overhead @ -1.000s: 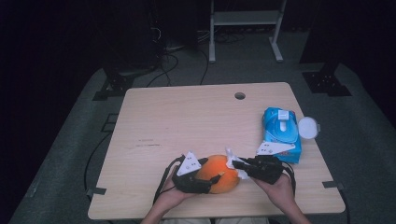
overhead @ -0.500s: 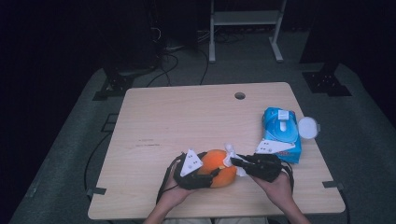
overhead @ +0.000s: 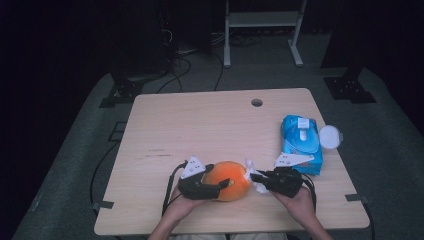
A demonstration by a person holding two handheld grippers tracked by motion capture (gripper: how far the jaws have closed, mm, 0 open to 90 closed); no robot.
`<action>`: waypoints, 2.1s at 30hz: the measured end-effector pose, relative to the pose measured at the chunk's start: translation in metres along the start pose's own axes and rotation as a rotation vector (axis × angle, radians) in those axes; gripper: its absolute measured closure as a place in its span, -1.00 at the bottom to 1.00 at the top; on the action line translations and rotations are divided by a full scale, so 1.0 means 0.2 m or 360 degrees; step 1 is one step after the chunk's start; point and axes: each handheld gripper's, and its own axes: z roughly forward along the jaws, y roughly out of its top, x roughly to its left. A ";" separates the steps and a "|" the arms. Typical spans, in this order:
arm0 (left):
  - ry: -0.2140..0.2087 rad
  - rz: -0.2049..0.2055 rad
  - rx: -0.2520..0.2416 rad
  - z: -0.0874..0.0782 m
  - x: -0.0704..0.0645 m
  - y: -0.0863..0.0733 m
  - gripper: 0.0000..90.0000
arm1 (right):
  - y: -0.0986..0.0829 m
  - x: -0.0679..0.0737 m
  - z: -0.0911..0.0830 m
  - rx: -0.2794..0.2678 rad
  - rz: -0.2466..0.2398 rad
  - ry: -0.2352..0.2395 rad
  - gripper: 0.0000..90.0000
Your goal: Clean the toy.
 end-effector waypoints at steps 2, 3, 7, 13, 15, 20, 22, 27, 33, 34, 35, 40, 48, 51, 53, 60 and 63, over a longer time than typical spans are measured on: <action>0.0002 0.0026 0.0004 0.01 -0.01 0.00 -0.47 | 0.03 0.04 -0.01 -0.0059 -0.0037 0.0051 0.77; -0.0004 0.0037 0.0004 0.01 -0.03 0.00 -0.47 | 0.05 0.06 -0.02 -0.0096 -0.0048 0.0081 0.77; 0.0003 0.0105 0.0022 0.02 -0.06 0.00 -0.47 | 0.07 0.10 0.00 -0.0092 -0.0114 0.0076 0.77; 0.0016 0.0193 0.0043 0.03 -0.10 0.01 -0.47 | 0.03 0.02 -0.01 -0.0069 -0.0014 0.0016 0.77; 0.0015 0.0246 0.0045 0.03 -0.12 0.01 -0.47 | 0.07 0.07 -0.01 -0.0108 -0.0083 0.0052 0.77; -0.0022 0.0271 0.0061 0.02 -0.12 0.02 -0.62 | 0.07 0.07 0.03 -0.0064 -0.0118 0.0071 0.78; -0.0063 0.0144 0.0027 -0.01 -0.07 0.05 -0.69 | 0.06 0.06 0.03 -0.0042 -0.0114 0.0095 0.78; -0.0075 -0.0020 0.0158 0.04 -0.02 0.00 -0.73 | 0.05 0.08 0.02 -0.0029 -0.0124 0.0098 0.77; 0.0171 0.0295 -0.0038 0.01 -0.11 0.03 -0.24 | 0.10 0.11 0.01 -0.0094 -0.0135 0.0064 0.77; 0.0201 0.0326 -0.0033 0.02 -0.12 0.04 -0.25 | 0.11 0.11 0.01 -0.0107 -0.0144 0.0069 0.77; 0.0185 0.0326 -0.0004 0.03 -0.12 0.03 -0.26 | 0.11 0.10 0.01 -0.0105 -0.0144 0.0056 0.77; 0.0120 0.0218 0.0050 0.02 -0.05 -0.01 -0.33 | 0.03 0.00 0.05 -0.0035 -0.0030 -0.0046 0.78; 0.0076 0.0172 0.0032 0.03 -0.03 -0.04 -0.45 | 0.08 0.08 0.03 -0.0112 -0.0098 0.0035 0.78; 0.0061 0.0181 0.0028 0.02 -0.03 -0.04 -0.45 | 0.06 0.06 0.05 -0.0079 -0.0085 0.0012 0.78; 0.0059 0.0219 0.0036 0.02 -0.05 -0.04 -0.45 | 0.01 -0.04 0.06 -0.0019 0.0026 -0.0050 0.78; 0.0067 0.0236 0.0039 0.03 -0.07 -0.03 -0.50 | 0.06 0.06 0.06 -0.0067 -0.0087 -0.0013 0.78; 0.0026 0.0192 0.0023 0.01 -0.06 -0.01 -0.60 | 0.04 0.04 0.07 -0.0046 -0.0070 -0.0021 0.78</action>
